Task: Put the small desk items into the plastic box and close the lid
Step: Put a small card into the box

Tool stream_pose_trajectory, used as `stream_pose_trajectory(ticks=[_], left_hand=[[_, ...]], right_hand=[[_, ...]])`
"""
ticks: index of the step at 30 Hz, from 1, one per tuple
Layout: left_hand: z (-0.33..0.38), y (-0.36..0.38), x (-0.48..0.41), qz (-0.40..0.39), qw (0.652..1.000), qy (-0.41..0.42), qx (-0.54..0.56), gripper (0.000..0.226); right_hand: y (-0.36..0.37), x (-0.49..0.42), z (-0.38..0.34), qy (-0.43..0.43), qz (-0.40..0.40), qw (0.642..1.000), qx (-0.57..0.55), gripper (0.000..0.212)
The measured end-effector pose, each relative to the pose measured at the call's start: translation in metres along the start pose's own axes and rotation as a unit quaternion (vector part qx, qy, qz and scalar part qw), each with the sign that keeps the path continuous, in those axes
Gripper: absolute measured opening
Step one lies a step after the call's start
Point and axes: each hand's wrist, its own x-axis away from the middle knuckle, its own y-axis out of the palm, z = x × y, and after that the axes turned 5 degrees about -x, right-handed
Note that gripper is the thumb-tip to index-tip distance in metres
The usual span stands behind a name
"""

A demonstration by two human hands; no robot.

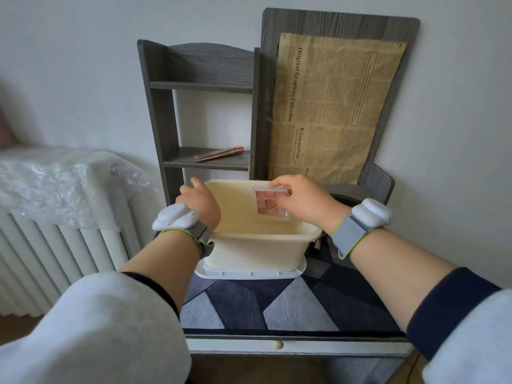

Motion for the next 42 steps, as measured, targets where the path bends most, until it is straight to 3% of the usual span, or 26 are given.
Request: stream_pose_trajectory(ticks=[7,15,23,30,34,38,42], left_hand=[[-0.009,0.004,0.013,0.088,0.993,-0.004,0.079,0.041],[-0.023,0.013,0.022,0.154,0.984,0.011,0.090,0.034],[-0.024,0.018,0.019,0.188,0.977,0.014,0.102,0.029],[-0.031,0.023,0.011,0.202,0.970,0.031,0.134,0.028],[-0.030,0.023,0.011,0.200,0.971,0.024,0.130,0.027],[-0.030,0.022,0.014,0.198,0.972,0.027,0.127,0.024],[-0.030,0.022,0.015,0.201,0.971,0.028,0.127,0.022]], right_hand=[[-0.001,0.005,-0.002,-0.008,0.002,1.000,0.027,0.031],[0.016,0.011,-0.006,0.004,-0.066,0.996,0.052,0.026],[0.034,0.006,-0.011,0.070,-0.138,0.982,0.106,0.035],[0.046,0.008,-0.016,0.098,-0.206,0.938,0.262,0.021],[0.050,0.008,-0.019,0.084,-0.232,0.921,0.301,0.039],[0.052,0.007,-0.019,0.044,-0.196,0.932,0.301,0.017],[0.060,0.010,-0.021,-0.041,-0.197,0.945,0.259,0.059]])
